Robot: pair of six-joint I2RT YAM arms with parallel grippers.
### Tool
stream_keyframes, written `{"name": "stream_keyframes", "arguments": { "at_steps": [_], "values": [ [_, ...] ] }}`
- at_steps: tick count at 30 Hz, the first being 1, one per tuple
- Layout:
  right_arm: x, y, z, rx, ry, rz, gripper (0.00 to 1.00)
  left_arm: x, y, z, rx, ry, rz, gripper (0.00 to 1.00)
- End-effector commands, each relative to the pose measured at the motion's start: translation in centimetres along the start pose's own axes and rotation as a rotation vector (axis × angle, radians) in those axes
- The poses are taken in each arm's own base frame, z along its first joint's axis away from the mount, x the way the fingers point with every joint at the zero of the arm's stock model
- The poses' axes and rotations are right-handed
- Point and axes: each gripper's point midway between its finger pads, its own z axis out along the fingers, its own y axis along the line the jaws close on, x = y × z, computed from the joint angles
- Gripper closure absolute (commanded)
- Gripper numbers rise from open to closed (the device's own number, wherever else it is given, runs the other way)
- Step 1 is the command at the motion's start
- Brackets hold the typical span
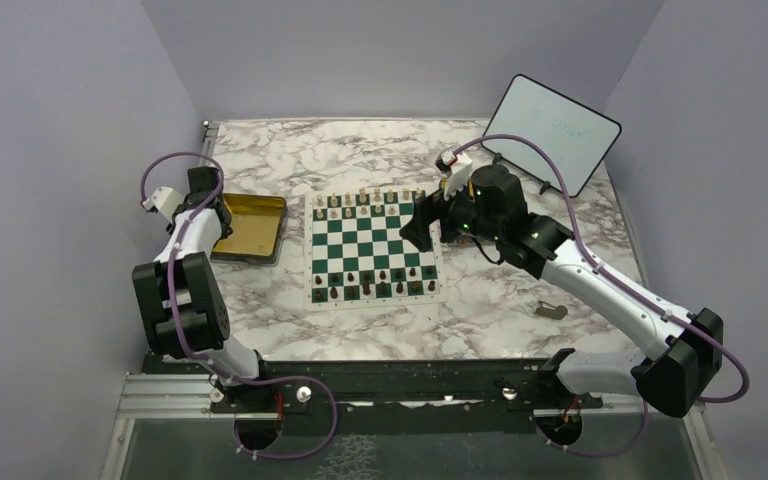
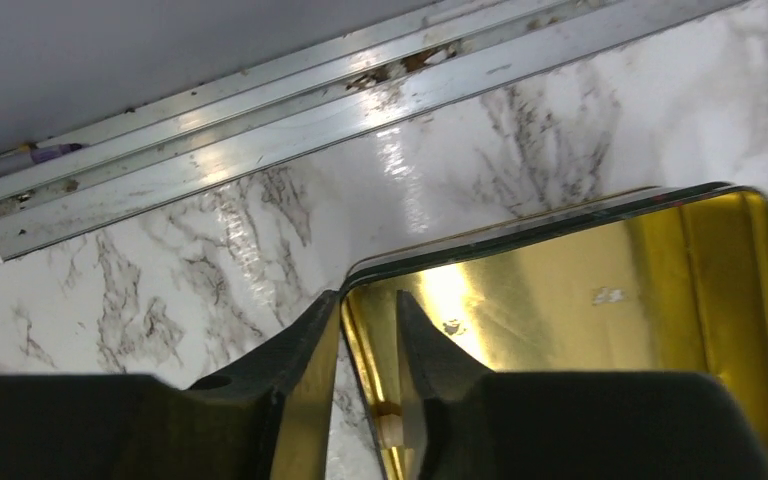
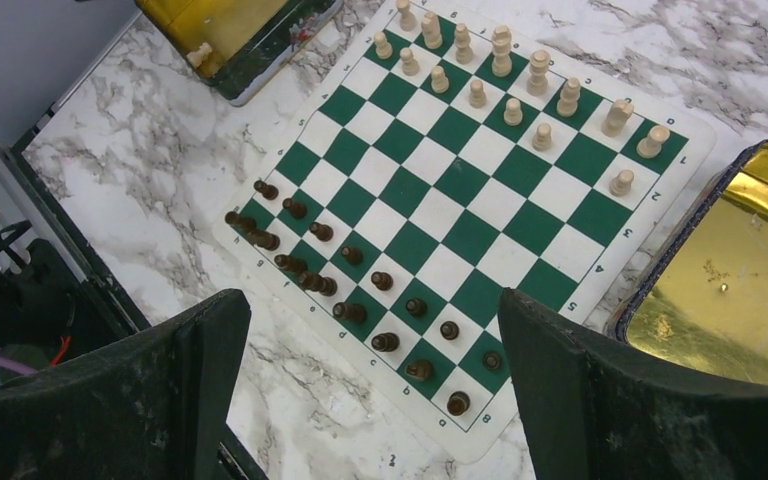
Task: Set up the chess pieces on the board
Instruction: Adjust the storage box at the center of the board.
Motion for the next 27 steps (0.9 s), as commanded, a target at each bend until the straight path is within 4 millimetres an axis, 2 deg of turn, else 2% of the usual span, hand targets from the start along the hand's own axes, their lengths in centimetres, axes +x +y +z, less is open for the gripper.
{"name": "stream_keyframes", "arguments": {
  "at_steps": [1,6,12,16,24,27],
  "values": [
    [-1.0,-0.1,-0.6,0.012,-0.025,-0.021,0.00,-2.8,-1.4,-2.1,0.061,-0.021,-0.089,0.67],
    [-0.7,0.1,-0.3,0.000,-0.027,-0.005,0.00,-0.9,-1.7,-4.6,0.155,0.090,-0.188,0.65],
    [-0.5,0.0,-0.3,0.002,-0.028,-0.012,0.00,3.4,-1.6,-6.0,0.235,0.255,-0.240,0.65],
    [-0.4,0.1,0.2,-0.010,-0.028,-0.012,0.00,5.7,-1.3,-6.7,0.275,0.305,-0.296,0.66],
    [-0.4,0.3,0.5,-0.018,-0.021,-0.001,0.00,9.5,-2.2,-6.5,0.305,0.434,-0.278,0.64],
    [-0.2,0.3,0.4,-0.018,-0.015,0.008,0.00,9.7,-2.2,-6.3,0.302,0.423,-0.285,0.64]
  ]
}}
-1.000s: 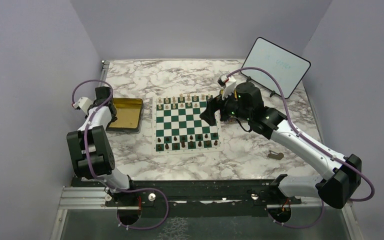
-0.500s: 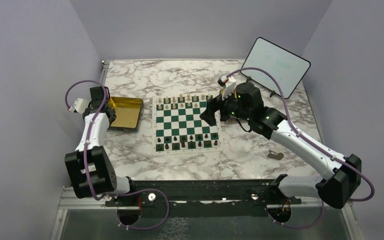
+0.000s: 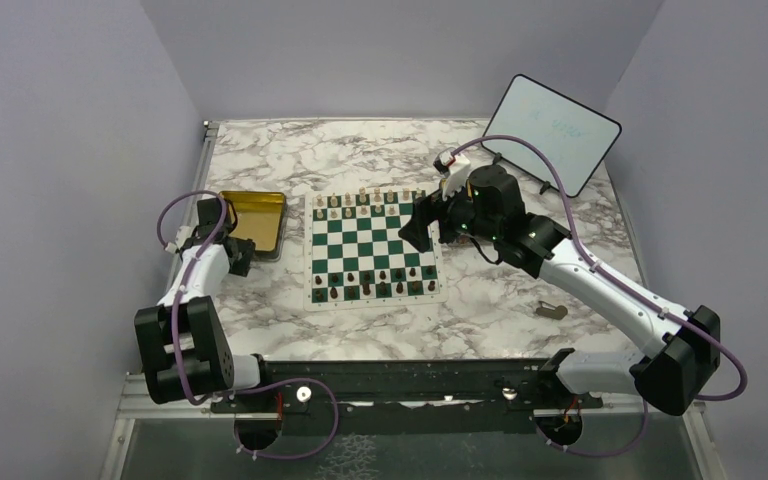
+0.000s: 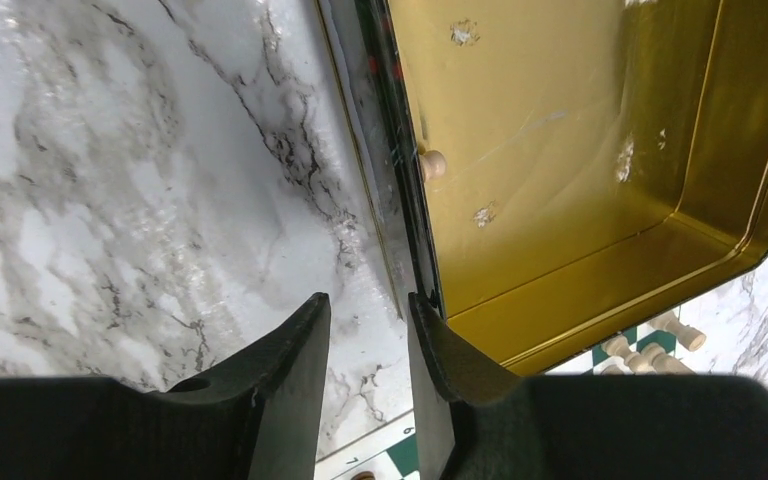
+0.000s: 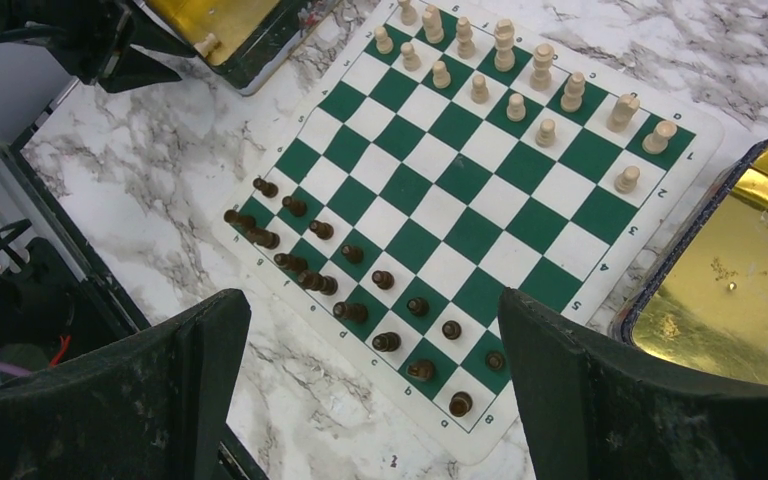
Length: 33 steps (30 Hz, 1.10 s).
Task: Set up the chess pieces on the board
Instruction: Adjust the storage box at the center of the board.
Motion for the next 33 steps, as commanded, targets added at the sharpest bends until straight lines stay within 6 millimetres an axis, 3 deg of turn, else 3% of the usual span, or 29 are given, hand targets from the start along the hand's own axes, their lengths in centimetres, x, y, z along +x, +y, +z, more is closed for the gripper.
{"name": "stream_keyframes", "arguments": {
  "at_steps": [1,4,7,10,15,22,29,33],
  "values": [
    [-0.5,0.4,0.0,-0.019,-0.023,0.003,0.00,0.9,-0.9,0.5,0.043,0.027,-0.036,0.65],
    [-0.5,0.3,-0.3,-0.010,-0.023,0.004,0.00,0.5,-0.8,0.8,0.030,0.007,-0.017,0.67],
    [-0.7,0.2,-0.5,-0.003,-0.031,0.001,0.00,0.5,-1.5,0.3,0.058,0.020,-0.010,0.61],
    [-0.7,0.2,-0.6,-0.001,-0.030,0.000,0.00,0.5,-3.0,-1.5,0.132,0.032,-0.062,0.60],
    [-0.6,0.3,-0.6,-0.004,-0.030,0.006,0.00,-1.2,-4.8,-3.8,0.207,-0.054,-0.091,0.57],
    [-0.5,0.1,-0.6,0.002,-0.025,0.004,0.00,0.3,-4.6,-2.3,0.181,0.007,-0.099,0.58],
    [-0.6,0.1,-0.7,0.004,-0.027,0.004,0.00,0.3,-4.8,-0.7,0.159,-0.002,-0.073,0.62],
    [-0.5,0.1,-0.6,0.005,-0.024,0.004,0.00,0.8,-4.0,0.1,0.127,0.007,-0.067,0.64]
  ]
}}
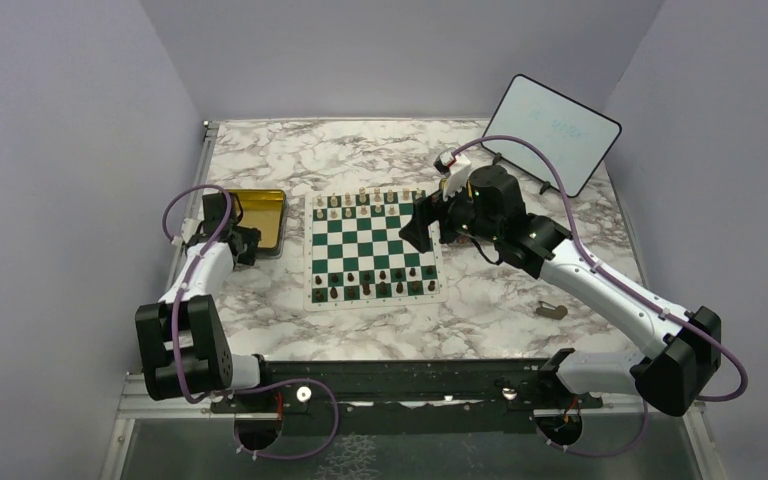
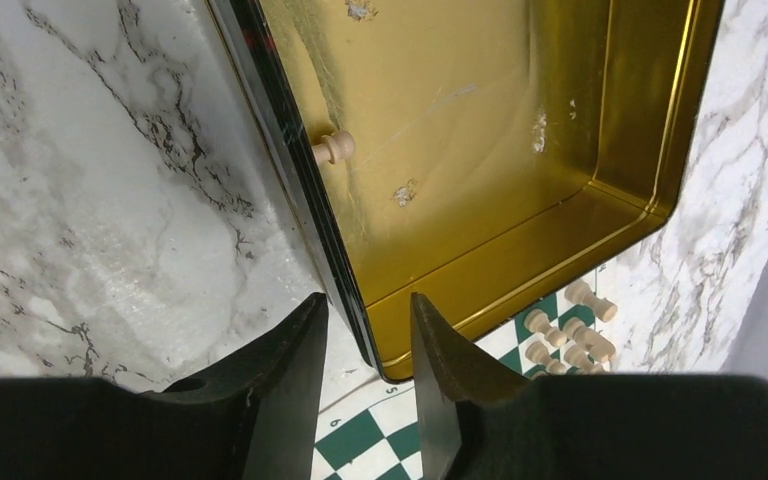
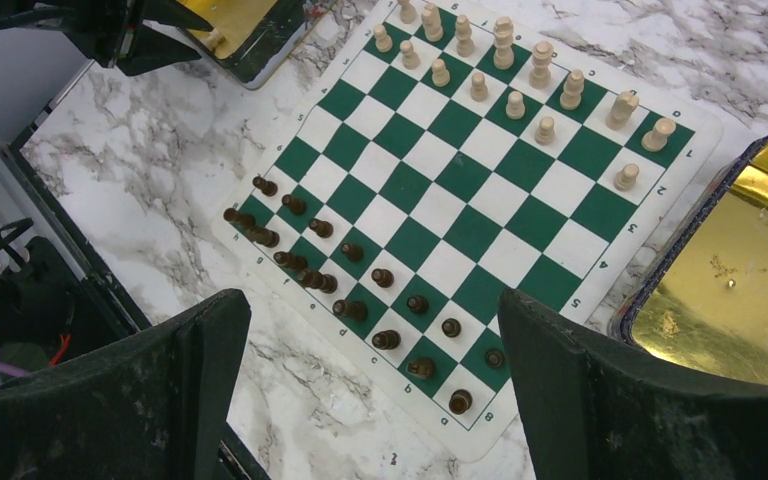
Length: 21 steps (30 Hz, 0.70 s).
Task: Set up the chess pieces on the board
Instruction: Adjust the storage box at the center of the board.
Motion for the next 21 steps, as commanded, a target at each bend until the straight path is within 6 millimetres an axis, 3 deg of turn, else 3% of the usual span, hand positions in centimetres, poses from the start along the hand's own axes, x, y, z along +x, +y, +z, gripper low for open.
{"name": "stream_keyframes", "arguments": {
  "at_steps": [1,7,15,21],
  "values": [
    [-0.5,0.1,-0.5,0.004,-0.024,0.003,0.00,0.1,0.1,0.6,-0.007,-0.006,-0.014,0.64],
    [-0.5,0.1,-0.3,0.002,-0.018,0.005,0.00,0.3,1.4,1.5,-0.049,-0.013,-0.003,0.68],
    [-0.5,0.1,-0.3,0.003,-0.018,0.005,0.00,0.4,1.7,2.2,-0.070,-0.008,0.034,0.78],
    [-0.5,0.0,-0.4,0.008,-0.017,0.002,0.00,-0.7,1.7,1.9,-0.080,-0.054,0.072,0.82]
  ]
}}
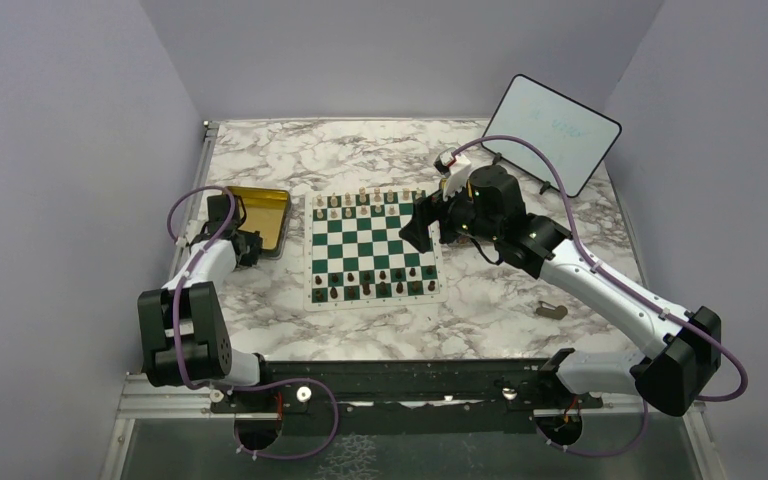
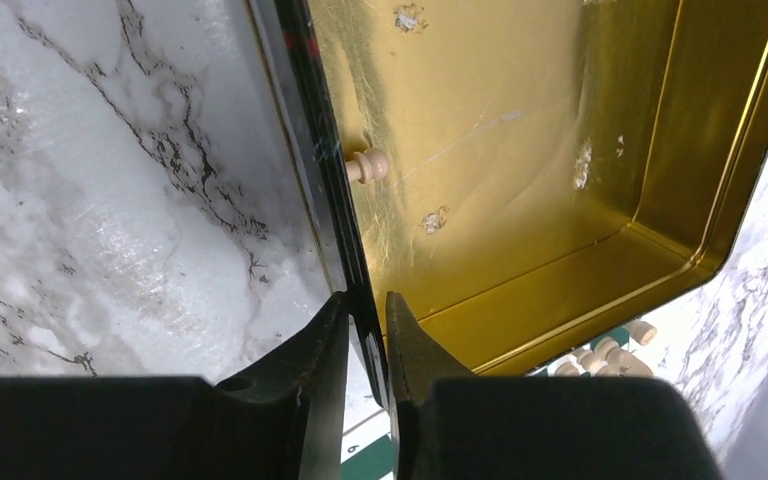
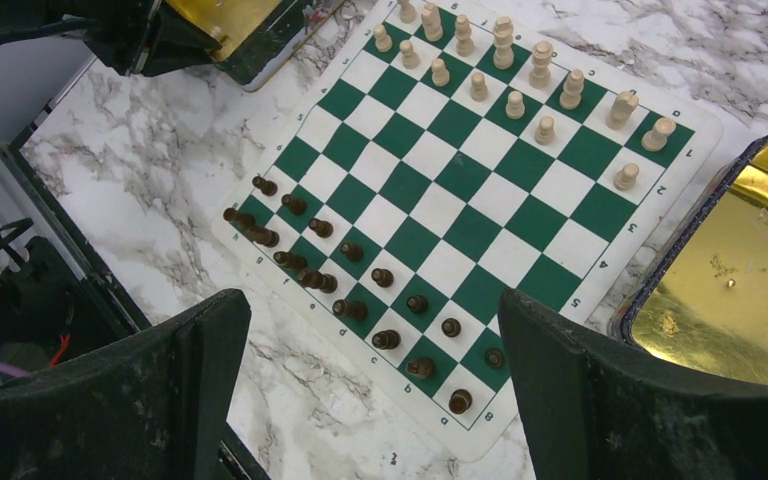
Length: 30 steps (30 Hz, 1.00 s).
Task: Set up the chess pieces on the board
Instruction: Adjust the storage box at the center of the board.
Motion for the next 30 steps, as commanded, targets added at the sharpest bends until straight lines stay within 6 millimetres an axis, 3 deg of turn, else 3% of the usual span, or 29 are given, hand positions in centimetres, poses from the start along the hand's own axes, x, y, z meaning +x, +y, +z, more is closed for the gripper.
{"name": "stream_keyframes", "arguments": {
  "at_steps": [1,19,26,30],
  "values": [
    [-0.4,0.0,-0.4,0.009,-0.016,0.002,0.00,-1.4,0.4,-0.2,-0.035,-0.071,0.051,0.83],
    [-0.1,-0.2,-0.6,0.016,-0.013,0.000,0.00,-4.7,0.0,-2.0,-0.090,-0.182,0.225,0.94],
    [-0.1,-0.2,-1.0,0.020,-0.015,-0.003,0.00,-5.9,0.2,-2.5,-0.097,-0.184,0.393,1.00],
    [0.0,-0.2,-1.1,0.020,-0.016,-0.003,0.00,-7.3,-1.3,-3.3,-0.030,-0.189,0.579,1.00]
  ]
}}
